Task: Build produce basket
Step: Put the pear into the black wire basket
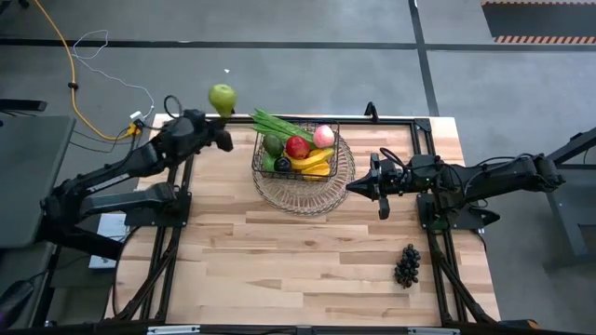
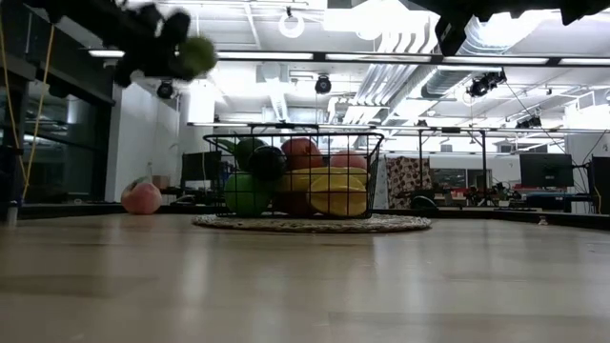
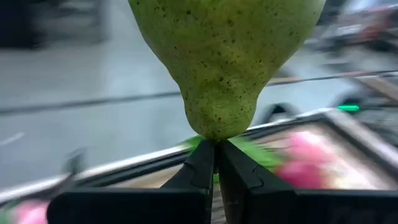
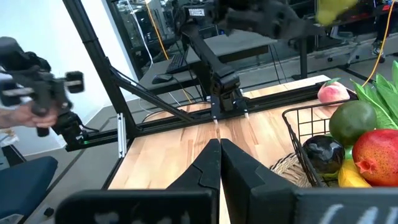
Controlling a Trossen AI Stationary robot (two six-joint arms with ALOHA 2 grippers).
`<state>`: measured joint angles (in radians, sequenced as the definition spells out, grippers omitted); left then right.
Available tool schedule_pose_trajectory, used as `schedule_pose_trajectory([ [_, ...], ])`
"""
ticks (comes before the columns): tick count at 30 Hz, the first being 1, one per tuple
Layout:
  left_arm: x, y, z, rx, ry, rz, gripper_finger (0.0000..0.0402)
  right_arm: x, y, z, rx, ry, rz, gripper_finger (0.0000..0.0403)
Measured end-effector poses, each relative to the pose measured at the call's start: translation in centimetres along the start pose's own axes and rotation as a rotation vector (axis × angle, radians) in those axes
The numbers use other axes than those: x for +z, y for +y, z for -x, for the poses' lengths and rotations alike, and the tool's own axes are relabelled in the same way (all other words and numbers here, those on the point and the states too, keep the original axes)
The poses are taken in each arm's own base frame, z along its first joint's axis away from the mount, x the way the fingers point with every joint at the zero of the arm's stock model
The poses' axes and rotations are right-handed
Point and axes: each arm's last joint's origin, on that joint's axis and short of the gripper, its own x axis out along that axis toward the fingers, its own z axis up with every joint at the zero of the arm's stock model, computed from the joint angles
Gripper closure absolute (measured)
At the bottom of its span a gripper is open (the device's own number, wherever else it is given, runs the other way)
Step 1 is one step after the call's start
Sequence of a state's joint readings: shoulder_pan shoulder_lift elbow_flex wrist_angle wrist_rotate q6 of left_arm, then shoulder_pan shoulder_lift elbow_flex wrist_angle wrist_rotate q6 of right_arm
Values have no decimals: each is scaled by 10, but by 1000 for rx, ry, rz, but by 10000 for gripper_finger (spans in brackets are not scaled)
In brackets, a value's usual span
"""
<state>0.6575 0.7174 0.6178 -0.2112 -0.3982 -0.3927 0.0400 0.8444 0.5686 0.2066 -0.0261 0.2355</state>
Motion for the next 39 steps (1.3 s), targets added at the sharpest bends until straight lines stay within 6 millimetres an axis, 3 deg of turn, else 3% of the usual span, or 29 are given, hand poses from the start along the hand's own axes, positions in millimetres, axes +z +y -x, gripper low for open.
schedule_pose_trajectory([
  [8,7,-40,31,-537,-79,-56,401,0,0,0,0,0,1,403],
  [16,0,-83,54,-829,-118,-40,401,0,0,0,0,0,16,403],
  [23,-22,-121,62,-915,-139,-93,401,0,0,0,0,0,16,403],
  [31,-56,-162,53,-998,-181,-148,401,0,0,0,0,0,9,403],
  [39,-72,-173,44,-971,-196,-188,401,0,0,0,0,0,9,403],
])
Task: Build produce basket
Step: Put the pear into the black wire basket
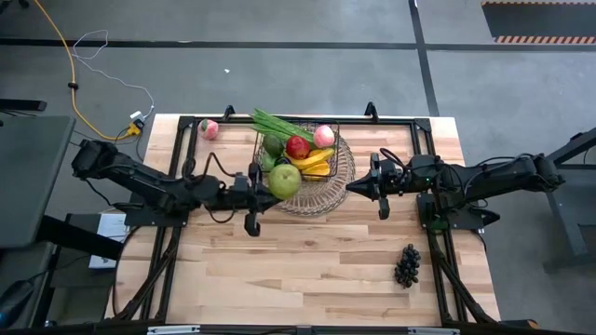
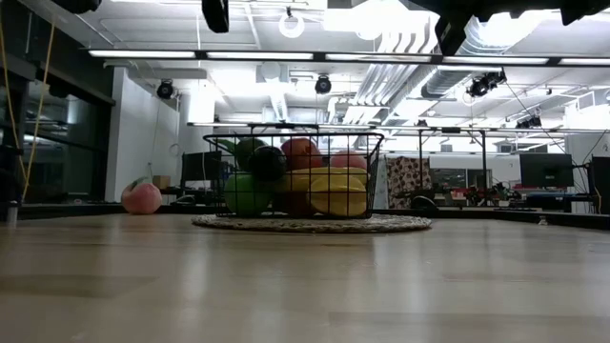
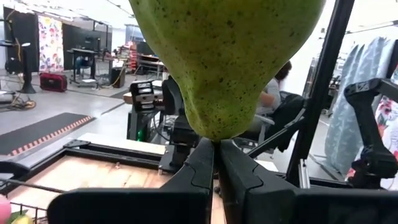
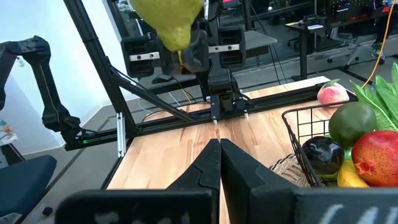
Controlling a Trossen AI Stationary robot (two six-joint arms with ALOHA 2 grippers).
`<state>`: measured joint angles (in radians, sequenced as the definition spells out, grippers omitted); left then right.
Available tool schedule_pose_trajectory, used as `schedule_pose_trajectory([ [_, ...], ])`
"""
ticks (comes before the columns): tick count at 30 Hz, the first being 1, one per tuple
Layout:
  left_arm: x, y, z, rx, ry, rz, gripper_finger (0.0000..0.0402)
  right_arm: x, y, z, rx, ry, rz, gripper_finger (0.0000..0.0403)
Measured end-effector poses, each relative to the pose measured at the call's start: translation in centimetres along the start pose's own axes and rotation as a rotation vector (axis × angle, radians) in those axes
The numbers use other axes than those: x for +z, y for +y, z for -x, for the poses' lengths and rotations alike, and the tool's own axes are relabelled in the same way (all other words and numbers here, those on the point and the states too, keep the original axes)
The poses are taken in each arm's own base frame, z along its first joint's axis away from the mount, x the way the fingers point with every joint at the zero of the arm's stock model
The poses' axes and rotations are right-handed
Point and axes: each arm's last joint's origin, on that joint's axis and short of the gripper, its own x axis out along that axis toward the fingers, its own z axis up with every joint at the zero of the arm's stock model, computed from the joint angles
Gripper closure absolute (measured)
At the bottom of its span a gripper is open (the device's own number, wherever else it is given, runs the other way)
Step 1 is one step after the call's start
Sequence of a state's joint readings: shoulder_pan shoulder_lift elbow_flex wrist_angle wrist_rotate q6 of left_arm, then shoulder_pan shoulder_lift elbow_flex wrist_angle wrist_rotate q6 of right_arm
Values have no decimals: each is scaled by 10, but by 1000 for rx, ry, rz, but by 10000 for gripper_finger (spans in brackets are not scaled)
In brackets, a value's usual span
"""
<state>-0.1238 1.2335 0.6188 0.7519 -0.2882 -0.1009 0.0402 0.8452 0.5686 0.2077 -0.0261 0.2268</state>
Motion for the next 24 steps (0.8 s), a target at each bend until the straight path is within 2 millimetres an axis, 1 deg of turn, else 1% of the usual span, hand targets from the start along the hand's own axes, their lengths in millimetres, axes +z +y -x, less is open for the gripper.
schedule_pose_trajectory([
  [24,0,0,0,12,-3,16,401,0,0,0,0,0,7,403],
])
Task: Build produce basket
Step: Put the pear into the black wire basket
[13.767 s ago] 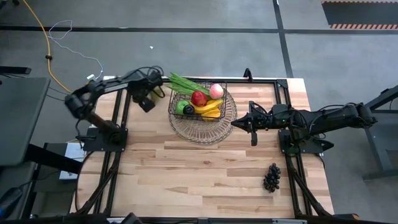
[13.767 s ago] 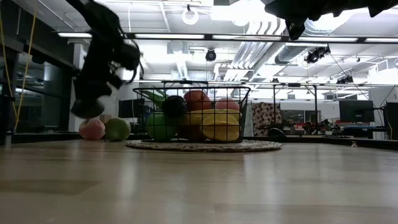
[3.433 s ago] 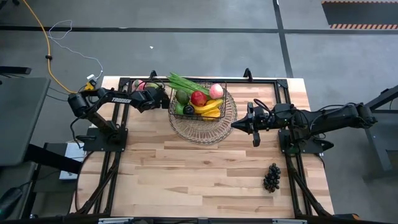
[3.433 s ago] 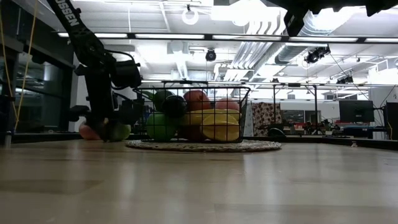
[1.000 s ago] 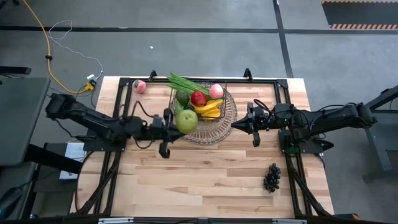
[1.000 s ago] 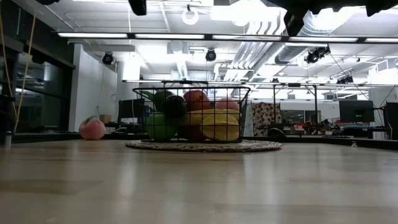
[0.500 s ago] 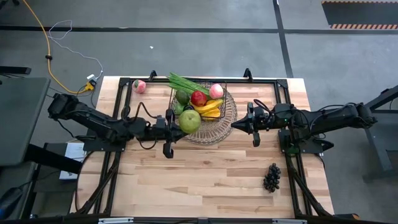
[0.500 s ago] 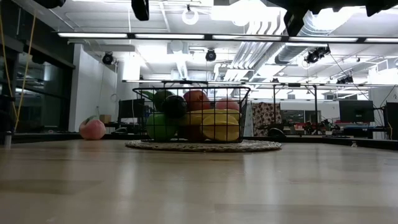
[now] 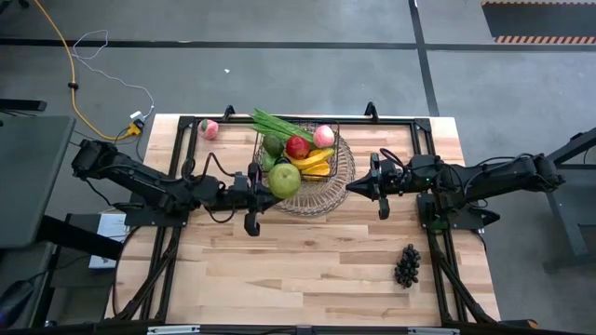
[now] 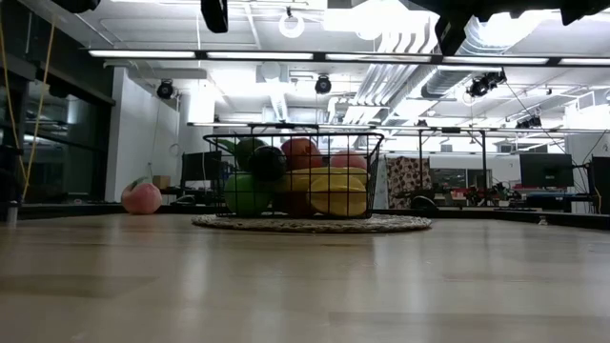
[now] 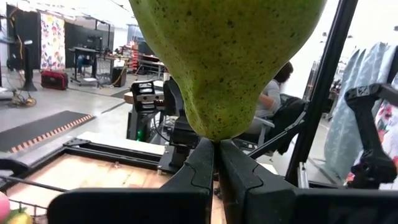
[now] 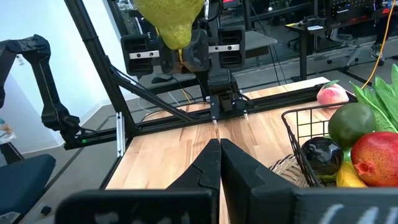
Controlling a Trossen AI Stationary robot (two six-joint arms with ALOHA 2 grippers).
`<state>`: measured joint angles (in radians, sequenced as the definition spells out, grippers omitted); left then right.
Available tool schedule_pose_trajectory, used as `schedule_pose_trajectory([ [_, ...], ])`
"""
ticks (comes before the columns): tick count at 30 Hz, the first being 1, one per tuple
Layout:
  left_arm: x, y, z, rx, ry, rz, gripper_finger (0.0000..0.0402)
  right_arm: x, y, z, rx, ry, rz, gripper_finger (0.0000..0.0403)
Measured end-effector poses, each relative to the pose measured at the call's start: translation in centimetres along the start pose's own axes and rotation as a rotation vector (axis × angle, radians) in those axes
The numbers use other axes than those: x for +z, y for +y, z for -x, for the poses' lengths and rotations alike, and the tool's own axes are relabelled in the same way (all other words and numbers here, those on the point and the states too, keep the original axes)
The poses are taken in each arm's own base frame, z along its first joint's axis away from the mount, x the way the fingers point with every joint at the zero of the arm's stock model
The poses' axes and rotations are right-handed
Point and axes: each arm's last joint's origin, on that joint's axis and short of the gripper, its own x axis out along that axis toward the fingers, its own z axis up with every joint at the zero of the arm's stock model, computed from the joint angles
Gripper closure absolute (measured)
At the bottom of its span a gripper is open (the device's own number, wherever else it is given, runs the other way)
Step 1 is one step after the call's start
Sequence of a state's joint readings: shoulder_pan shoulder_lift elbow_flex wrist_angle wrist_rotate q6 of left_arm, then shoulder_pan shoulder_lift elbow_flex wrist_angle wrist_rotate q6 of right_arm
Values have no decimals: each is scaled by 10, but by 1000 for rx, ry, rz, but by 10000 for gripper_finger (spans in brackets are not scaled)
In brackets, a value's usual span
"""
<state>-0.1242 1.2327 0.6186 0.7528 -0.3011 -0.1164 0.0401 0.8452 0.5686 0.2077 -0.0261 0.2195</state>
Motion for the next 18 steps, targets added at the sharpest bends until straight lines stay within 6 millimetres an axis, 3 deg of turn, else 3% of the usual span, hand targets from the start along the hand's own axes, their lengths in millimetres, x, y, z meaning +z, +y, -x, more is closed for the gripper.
schedule_pose_trajectory([
  [6,2,9,-3,48,-7,138,402,0,0,0,0,0,0,403],
  [10,20,29,-17,107,15,158,402,0,0,0,0,0,0,403],
  [14,44,57,-37,193,193,131,402,0,0,0,0,0,0,403],
  [18,52,89,-58,279,388,126,402,0,0,0,0,0,0,403],
])
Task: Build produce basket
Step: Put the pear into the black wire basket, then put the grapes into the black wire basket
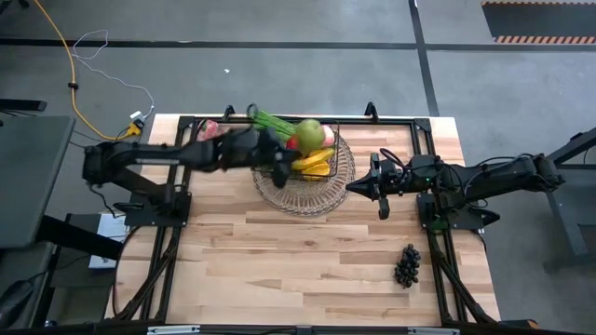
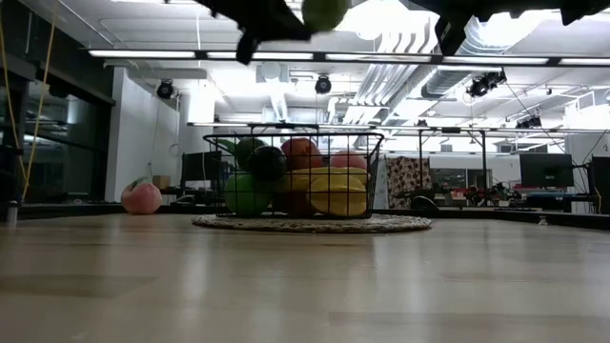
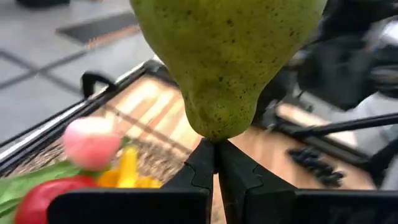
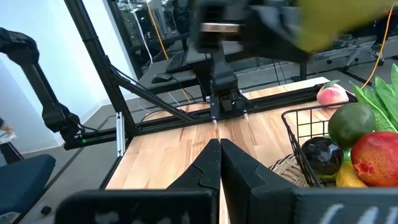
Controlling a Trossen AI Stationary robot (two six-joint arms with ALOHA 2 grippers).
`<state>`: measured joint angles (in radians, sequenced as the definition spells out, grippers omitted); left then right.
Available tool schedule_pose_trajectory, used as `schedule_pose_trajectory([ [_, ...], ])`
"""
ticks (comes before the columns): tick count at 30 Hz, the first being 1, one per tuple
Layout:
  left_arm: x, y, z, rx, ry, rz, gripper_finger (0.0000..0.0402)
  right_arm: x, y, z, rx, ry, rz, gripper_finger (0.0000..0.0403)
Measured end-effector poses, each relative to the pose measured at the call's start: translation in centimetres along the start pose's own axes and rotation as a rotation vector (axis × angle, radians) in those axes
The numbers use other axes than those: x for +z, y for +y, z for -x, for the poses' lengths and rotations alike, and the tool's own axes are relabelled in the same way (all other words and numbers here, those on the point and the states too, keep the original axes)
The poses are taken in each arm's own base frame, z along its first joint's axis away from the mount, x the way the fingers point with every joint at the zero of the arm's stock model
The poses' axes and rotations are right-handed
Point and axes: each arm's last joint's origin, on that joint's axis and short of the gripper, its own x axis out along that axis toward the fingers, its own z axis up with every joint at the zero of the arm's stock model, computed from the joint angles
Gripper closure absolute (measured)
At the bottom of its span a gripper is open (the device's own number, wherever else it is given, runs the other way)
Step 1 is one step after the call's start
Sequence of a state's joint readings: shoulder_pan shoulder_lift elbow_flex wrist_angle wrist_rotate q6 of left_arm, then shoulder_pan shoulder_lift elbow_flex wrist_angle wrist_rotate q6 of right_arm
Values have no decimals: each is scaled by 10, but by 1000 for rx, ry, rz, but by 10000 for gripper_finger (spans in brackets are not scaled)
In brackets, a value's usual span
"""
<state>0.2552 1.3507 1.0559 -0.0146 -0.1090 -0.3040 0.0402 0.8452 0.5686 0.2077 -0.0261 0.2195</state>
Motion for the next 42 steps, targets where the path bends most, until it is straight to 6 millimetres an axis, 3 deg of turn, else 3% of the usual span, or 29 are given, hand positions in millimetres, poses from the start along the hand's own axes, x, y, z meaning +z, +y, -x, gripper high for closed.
schedule_pose_trajectory([
  [5,1,24,-38,67,166,0,402,0,0,0,0,0,0,403],
  [10,-27,44,-74,143,327,3,402,0,0,0,0,0,-1,403],
  [17,-64,58,-102,220,470,2,401,0,0,0,0,0,0,403],
  [22,-71,60,-106,232,490,0,395,0,0,0,0,0,0,403],
  [28,-68,58,-105,276,464,-22,359,0,0,0,0,0,0,403],
  [36,-67,57,-104,226,472,-11,262,0,0,0,-1,1,0,403],
  [42,-46,52,-86,184,421,-6,190,0,0,0,0,0,0,403],
])
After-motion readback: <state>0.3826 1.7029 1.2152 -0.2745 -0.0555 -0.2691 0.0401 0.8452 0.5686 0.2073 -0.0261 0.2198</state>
